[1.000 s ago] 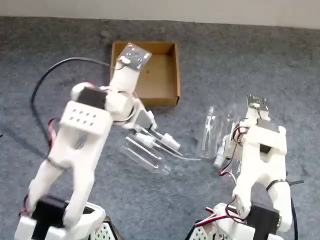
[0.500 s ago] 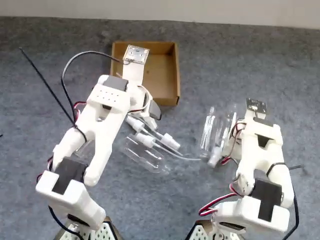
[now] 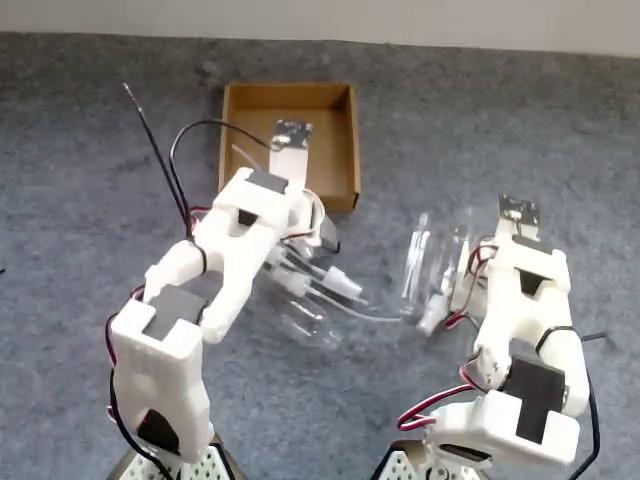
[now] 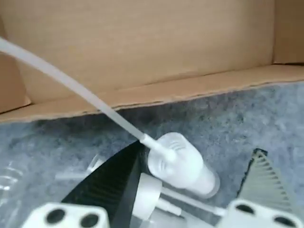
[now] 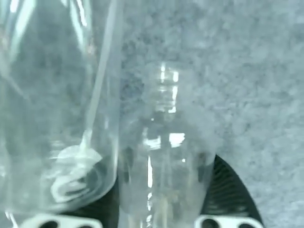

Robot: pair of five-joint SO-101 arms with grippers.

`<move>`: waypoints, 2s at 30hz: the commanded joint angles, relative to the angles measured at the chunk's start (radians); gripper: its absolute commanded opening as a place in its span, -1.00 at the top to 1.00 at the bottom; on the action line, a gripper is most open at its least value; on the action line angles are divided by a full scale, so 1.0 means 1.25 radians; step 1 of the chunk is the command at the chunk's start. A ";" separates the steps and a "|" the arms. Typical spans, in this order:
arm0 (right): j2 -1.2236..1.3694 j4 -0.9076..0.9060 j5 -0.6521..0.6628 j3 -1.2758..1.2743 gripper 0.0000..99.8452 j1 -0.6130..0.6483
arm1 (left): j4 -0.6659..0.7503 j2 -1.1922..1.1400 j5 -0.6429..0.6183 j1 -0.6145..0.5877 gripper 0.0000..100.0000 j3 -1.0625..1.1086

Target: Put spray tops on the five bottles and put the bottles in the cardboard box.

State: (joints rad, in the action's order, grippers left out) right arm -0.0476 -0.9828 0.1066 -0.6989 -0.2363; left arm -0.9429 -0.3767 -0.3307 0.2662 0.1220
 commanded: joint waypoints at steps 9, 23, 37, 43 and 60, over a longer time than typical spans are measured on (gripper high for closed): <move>-0.001 0.019 0.017 0.021 0.80 0.004 | 0.020 0.031 0.000 0.007 0.99 -0.041; -0.001 0.013 0.079 0.025 0.80 0.004 | -0.238 0.424 0.274 -0.170 0.99 -0.044; 0.003 0.017 0.176 0.020 0.80 0.018 | -0.301 0.446 0.608 -0.387 0.98 -0.017; -0.001 0.019 0.152 0.020 0.79 0.035 | -0.295 0.441 0.517 -0.224 0.82 -0.008; -0.002 0.142 0.118 -0.069 0.79 0.036 | 0.020 0.029 0.179 -0.033 0.78 -0.071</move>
State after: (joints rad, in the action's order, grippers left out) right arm -0.0629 -0.8539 0.2677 -0.7879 -0.2271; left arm -0.9413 -0.2877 -0.0790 0.2110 0.1189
